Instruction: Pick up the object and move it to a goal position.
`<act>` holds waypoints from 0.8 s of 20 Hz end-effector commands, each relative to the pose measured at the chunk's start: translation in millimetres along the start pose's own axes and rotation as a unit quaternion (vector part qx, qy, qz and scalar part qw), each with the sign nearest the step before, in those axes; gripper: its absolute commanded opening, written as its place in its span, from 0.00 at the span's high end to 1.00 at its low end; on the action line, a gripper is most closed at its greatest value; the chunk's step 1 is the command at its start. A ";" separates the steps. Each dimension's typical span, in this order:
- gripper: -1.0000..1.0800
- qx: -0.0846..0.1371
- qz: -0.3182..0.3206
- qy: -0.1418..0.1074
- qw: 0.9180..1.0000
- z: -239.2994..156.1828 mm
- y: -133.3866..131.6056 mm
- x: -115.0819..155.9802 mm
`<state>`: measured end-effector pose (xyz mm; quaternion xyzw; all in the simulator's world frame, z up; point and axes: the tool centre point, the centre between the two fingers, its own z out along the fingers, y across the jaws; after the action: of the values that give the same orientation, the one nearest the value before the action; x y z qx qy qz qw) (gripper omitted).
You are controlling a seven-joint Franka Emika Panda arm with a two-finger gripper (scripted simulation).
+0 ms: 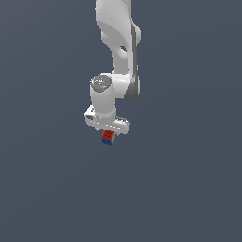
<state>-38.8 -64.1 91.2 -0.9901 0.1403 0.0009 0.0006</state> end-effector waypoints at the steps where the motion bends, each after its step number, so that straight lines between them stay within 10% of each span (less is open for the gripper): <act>1: 0.04 0.000 0.009 0.001 1.000 5.7 3.5 -1.7; 16: 0.04 0.000 0.012 0.001 1.000 43.9 5.0 -3.6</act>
<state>-43.2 -67.8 54.9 -0.9885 0.1514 0.0002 0.0000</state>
